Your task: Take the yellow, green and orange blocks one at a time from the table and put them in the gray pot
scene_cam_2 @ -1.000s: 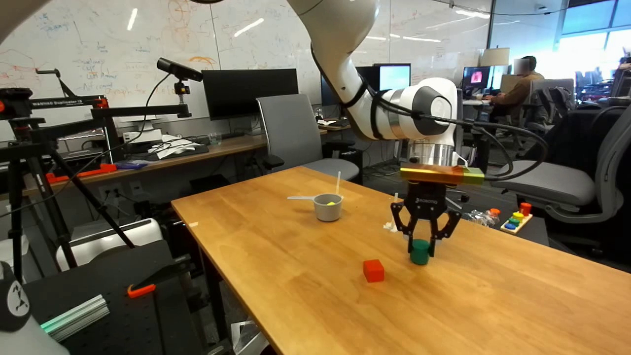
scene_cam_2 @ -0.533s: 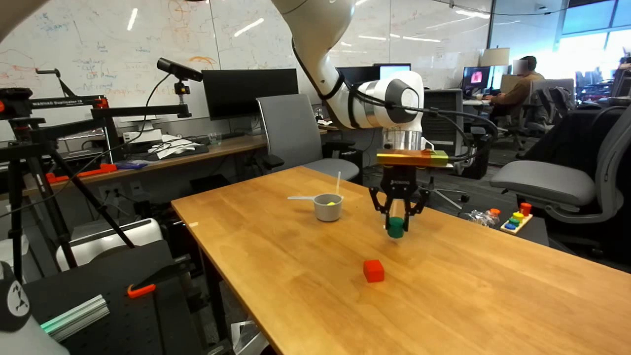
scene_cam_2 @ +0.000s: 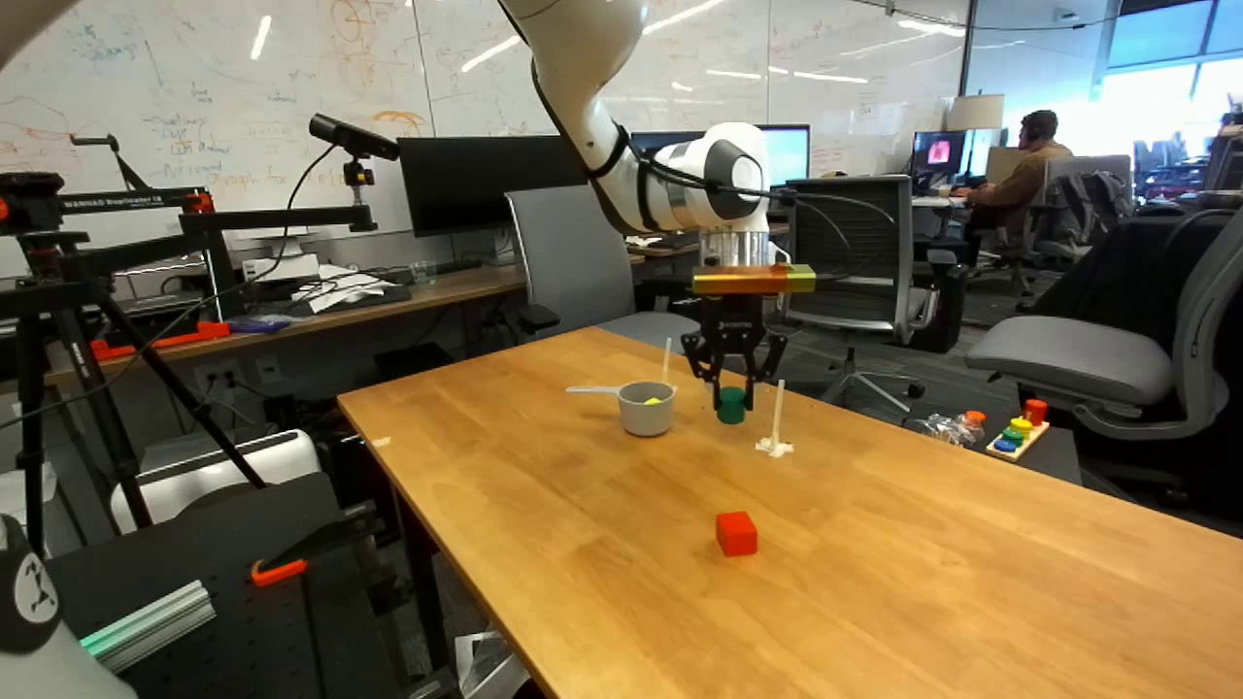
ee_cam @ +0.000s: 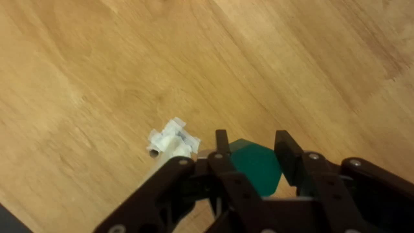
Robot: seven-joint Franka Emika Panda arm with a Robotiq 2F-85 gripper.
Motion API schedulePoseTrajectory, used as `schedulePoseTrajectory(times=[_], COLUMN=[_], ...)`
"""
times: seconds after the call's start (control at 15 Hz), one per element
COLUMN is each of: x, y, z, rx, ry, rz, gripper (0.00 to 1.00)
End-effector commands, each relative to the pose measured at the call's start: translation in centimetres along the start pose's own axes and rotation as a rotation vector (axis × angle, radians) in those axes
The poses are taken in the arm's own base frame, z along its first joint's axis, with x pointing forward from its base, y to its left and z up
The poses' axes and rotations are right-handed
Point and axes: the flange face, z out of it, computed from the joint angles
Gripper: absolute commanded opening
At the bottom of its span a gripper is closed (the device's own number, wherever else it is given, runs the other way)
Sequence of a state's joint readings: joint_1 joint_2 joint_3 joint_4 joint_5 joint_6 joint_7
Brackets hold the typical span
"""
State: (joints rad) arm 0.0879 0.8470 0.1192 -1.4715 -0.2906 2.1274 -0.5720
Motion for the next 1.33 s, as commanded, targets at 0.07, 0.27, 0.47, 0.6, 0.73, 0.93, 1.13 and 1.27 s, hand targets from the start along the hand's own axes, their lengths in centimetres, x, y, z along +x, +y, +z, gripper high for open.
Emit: schedulePoseTrajectory(times=[0.07,0.27,0.47,0.6,0.73,0.93,1.13,1.27], x=[1.5,2.3,2.5,2.5,2.5,2.3,2.2,2.2], y=[-3.8,-5.9,-7.8,-9.0,-10.3,-11.8,-13.0,-13.5], z=[-3.7,-5.3,-6.1,-6.3,-6.2,-5.6,-4.8,-4.3], rx=[-0.042,-0.057,-0.062,-0.064,-0.065,-0.065,-0.063,-0.063], ry=[0.040,0.059,0.066,0.065,0.063,0.048,0.033,0.026], rz=[-0.075,-0.110,-0.142,-0.161,-0.180,-0.207,-0.230,-0.246], gripper=[0.16,0.16,0.16,0.16,0.16,0.16,0.16,0.16])
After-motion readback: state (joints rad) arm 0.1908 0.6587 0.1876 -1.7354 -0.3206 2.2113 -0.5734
